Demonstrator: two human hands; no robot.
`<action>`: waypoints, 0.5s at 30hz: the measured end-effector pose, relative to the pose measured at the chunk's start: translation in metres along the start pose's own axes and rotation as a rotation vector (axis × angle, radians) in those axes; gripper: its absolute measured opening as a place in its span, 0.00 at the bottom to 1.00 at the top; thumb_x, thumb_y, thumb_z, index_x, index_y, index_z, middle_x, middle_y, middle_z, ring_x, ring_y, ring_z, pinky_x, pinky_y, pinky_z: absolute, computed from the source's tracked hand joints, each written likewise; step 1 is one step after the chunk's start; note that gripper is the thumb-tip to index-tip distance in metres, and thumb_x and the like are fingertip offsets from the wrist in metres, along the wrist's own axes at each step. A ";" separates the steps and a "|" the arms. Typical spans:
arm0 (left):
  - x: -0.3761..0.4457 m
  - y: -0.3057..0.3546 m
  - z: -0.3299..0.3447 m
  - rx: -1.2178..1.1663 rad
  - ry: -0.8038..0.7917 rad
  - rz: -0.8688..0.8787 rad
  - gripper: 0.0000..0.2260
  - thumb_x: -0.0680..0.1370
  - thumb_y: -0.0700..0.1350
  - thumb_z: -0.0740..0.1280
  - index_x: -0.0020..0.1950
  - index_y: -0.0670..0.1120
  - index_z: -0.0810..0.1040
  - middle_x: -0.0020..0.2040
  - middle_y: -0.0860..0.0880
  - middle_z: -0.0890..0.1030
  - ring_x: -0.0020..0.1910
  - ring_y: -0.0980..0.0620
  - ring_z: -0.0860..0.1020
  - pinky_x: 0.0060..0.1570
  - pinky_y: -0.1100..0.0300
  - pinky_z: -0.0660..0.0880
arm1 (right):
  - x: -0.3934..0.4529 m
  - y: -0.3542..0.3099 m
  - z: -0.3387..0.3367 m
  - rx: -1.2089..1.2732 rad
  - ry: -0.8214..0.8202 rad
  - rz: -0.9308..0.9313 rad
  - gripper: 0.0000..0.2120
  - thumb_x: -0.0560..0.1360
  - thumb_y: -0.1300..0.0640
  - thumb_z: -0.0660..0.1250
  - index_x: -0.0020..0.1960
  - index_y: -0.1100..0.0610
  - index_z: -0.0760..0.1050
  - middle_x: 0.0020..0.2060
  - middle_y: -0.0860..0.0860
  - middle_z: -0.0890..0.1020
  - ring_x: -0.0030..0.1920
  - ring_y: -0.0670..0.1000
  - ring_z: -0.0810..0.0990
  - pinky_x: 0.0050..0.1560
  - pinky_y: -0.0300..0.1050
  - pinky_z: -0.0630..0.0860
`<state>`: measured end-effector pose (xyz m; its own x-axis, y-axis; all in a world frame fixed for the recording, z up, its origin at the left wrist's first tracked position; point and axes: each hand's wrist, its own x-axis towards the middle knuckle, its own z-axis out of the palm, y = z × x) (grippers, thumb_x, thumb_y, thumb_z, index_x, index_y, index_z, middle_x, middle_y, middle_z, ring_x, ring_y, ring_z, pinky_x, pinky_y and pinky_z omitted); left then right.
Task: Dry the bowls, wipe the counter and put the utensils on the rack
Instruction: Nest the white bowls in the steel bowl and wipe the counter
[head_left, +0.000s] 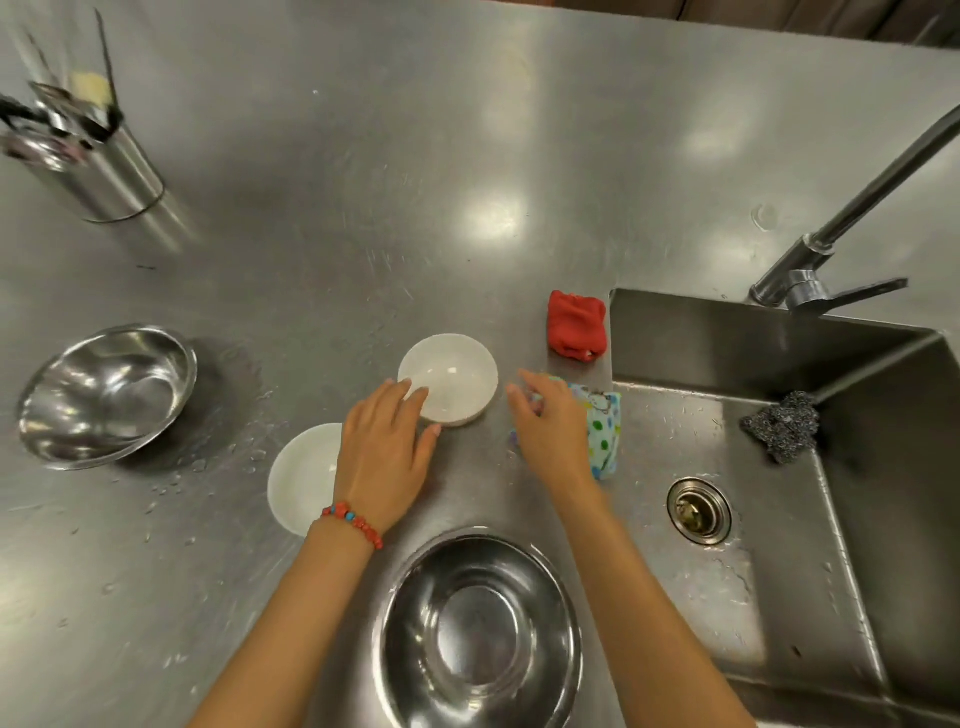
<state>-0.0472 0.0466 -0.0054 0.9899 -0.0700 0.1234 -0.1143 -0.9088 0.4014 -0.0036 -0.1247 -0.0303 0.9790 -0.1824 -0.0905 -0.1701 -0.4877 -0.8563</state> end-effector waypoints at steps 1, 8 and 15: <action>-0.006 -0.009 -0.004 -0.014 0.012 -0.020 0.18 0.74 0.47 0.60 0.60 0.39 0.75 0.61 0.37 0.76 0.63 0.36 0.71 0.60 0.43 0.68 | -0.003 -0.002 0.007 -0.001 -0.008 0.039 0.19 0.76 0.50 0.63 0.62 0.59 0.73 0.56 0.58 0.78 0.51 0.57 0.79 0.57 0.54 0.74; -0.035 -0.079 -0.022 -0.201 0.046 -0.211 0.21 0.74 0.50 0.57 0.62 0.39 0.73 0.63 0.38 0.74 0.65 0.37 0.69 0.64 0.43 0.64 | 0.000 -0.016 0.042 0.426 -0.135 0.403 0.18 0.78 0.56 0.61 0.67 0.57 0.67 0.53 0.52 0.74 0.34 0.54 0.81 0.31 0.42 0.80; -0.051 -0.116 -0.023 -0.581 0.034 -0.441 0.16 0.77 0.44 0.64 0.65 0.43 0.71 0.65 0.42 0.73 0.64 0.44 0.70 0.66 0.46 0.66 | -0.004 -0.017 0.054 0.761 -0.057 0.512 0.18 0.78 0.62 0.60 0.68 0.55 0.67 0.53 0.54 0.77 0.43 0.55 0.82 0.46 0.52 0.79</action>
<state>-0.0859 0.1652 -0.0377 0.9520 0.2736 -0.1370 0.2593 -0.4834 0.8362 0.0013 -0.0696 -0.0433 0.8121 -0.1687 -0.5586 -0.4845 0.3384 -0.8067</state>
